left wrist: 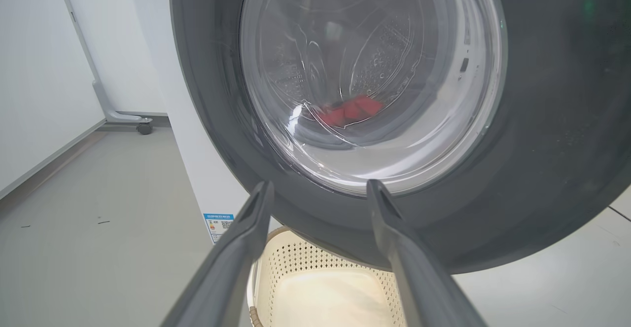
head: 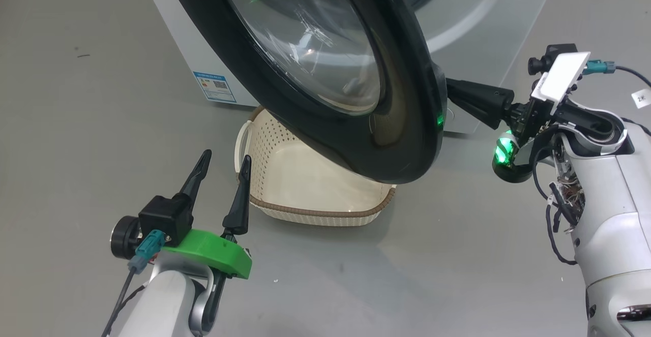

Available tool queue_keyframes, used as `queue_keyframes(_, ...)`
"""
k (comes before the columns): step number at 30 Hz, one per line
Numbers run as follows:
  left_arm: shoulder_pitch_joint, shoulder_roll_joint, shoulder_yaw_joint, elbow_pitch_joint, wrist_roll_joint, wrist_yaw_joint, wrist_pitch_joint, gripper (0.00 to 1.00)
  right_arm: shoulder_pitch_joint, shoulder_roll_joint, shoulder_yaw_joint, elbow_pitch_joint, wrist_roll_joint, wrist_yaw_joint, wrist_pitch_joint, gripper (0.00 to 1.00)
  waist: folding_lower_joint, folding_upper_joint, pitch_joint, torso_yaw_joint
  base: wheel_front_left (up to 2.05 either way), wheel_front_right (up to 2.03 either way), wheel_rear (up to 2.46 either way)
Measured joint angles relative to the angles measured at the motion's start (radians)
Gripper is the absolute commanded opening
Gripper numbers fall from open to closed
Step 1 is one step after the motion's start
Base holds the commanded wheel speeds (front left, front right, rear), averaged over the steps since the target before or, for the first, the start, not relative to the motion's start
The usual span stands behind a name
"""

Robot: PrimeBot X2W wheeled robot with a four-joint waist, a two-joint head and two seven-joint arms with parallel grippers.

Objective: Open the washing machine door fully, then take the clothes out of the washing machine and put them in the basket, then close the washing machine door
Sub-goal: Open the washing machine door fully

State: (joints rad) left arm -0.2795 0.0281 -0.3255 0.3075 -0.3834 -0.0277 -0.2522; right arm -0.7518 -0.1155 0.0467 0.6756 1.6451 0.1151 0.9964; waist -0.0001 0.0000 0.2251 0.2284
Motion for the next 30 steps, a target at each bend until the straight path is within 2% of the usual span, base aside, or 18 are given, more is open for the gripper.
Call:
queue_keyframes(11,0.023,0.001,-0.004,0.008,0.000,-0.006,0.000,1.00,0.068,0.025,0.034,-0.016,0.008,0.006,0.015,0.00,0.0000,0.0000,-0.058,0.024,0.00,0.00,0.00)
queue_keyframes(30,0.055,0.002,-0.031,0.018,-0.003,-0.013,0.000,1.00,0.138,0.046,0.118,-0.054,0.016,0.007,0.025,0.00,0.0000,0.0000,-0.106,0.107,0.00,0.00,0.00)
